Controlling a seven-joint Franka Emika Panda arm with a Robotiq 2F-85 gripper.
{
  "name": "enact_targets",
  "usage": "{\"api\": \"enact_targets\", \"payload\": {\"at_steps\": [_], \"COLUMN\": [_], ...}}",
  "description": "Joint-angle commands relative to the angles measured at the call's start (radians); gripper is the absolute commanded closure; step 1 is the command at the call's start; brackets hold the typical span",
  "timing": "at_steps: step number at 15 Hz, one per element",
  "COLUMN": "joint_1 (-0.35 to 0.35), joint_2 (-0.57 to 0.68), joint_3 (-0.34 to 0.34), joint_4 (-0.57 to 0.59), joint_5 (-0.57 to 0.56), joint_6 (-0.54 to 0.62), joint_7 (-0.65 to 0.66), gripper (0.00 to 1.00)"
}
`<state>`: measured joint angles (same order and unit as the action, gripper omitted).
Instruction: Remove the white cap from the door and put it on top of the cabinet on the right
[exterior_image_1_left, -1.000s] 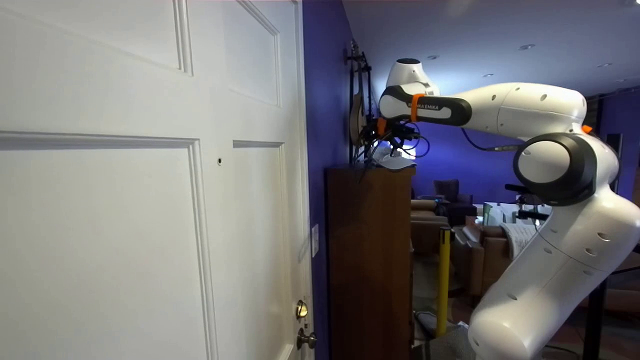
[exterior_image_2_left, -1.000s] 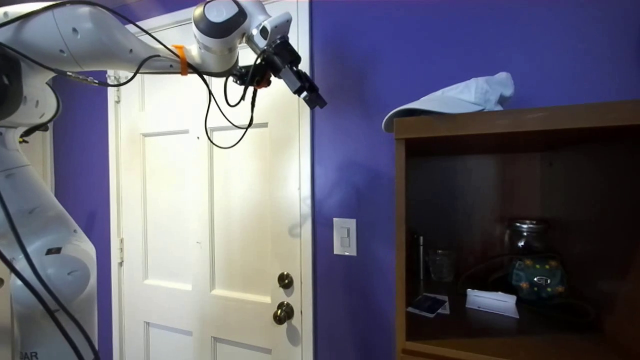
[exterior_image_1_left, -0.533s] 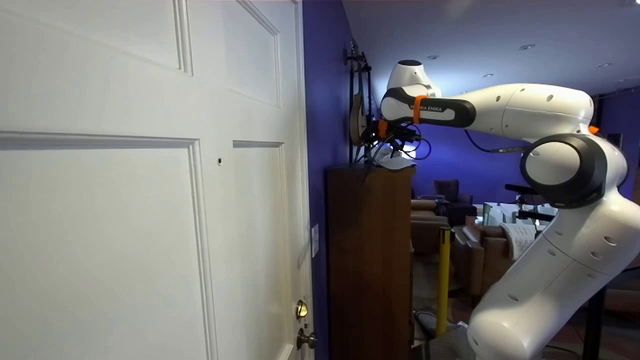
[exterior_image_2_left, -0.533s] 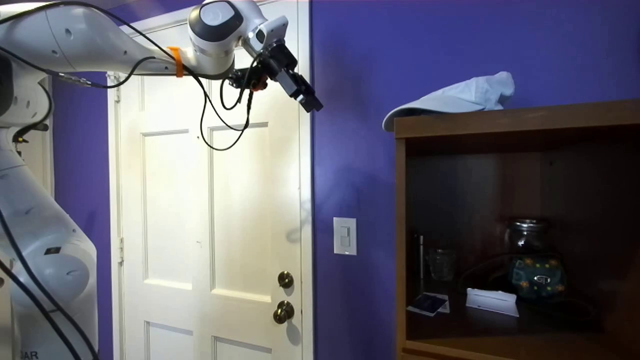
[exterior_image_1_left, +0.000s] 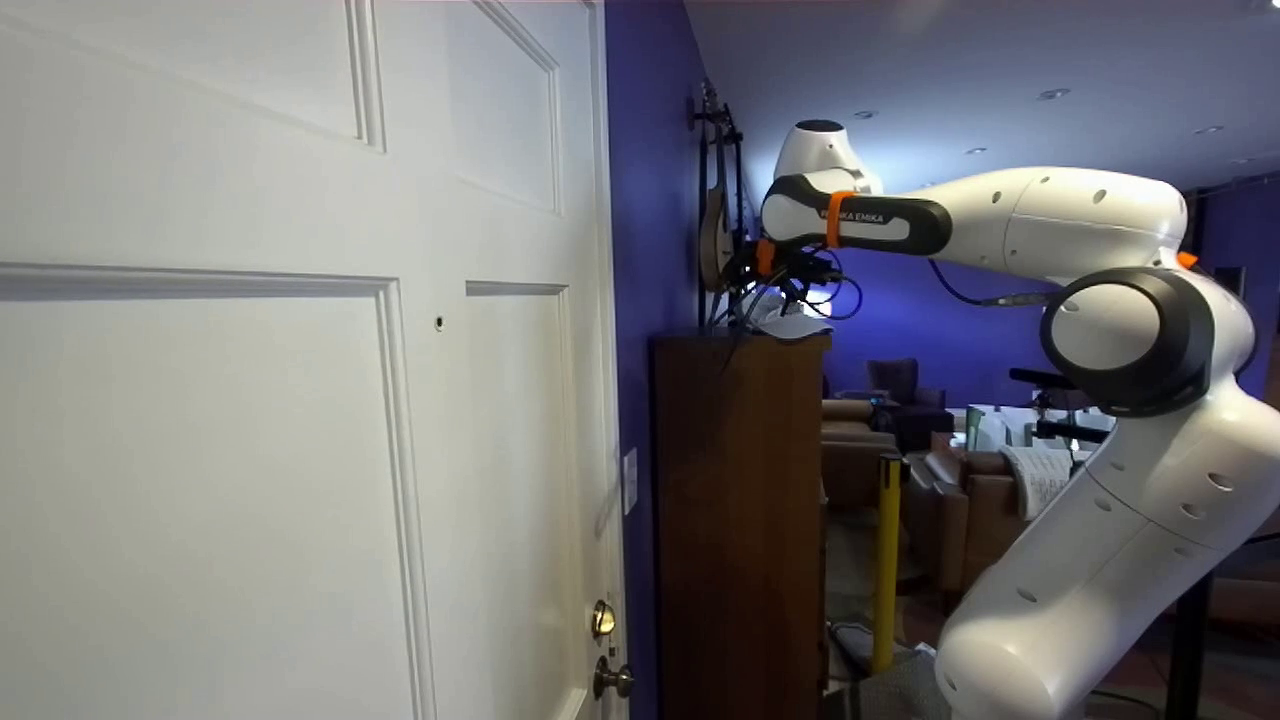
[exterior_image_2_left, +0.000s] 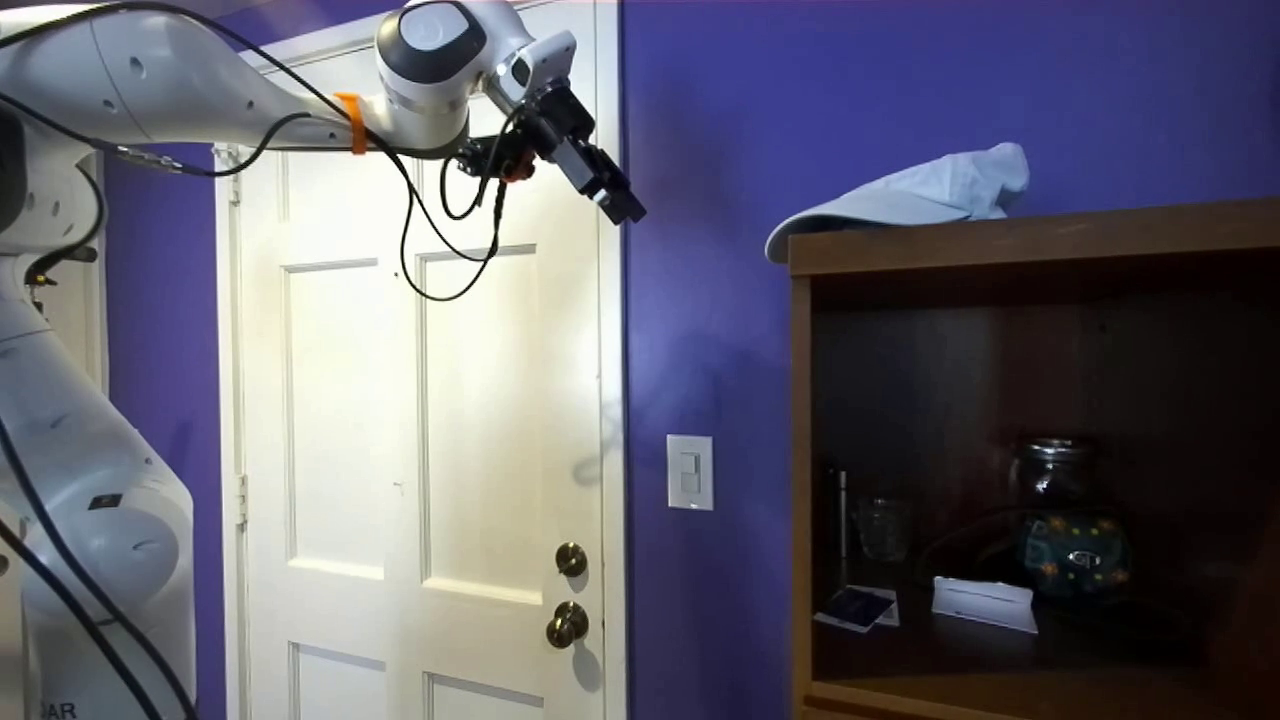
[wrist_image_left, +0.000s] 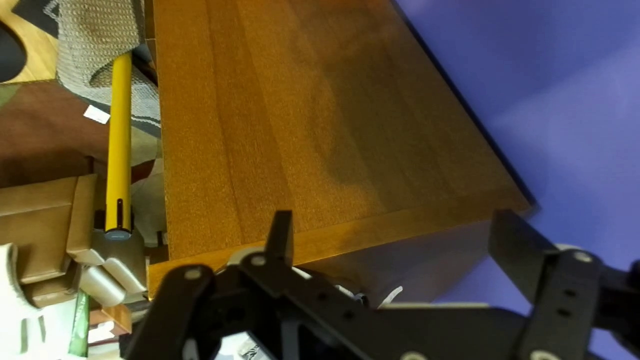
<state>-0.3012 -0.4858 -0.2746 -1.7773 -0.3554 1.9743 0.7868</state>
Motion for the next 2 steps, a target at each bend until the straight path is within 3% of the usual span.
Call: {"api": "enact_targets", "payload": {"at_steps": [1,2], "joint_1": [-0.043,-0.043], "joint_2": [0.008,0.008], "joint_3": [0.026,0.026], "joint_4": [0.003,0.003], "joint_5": [0.025,0.025], "joint_6": [0.004,0.004], "joint_7": [-0.017,-0.017], "gripper": [0.0,0.0]}}
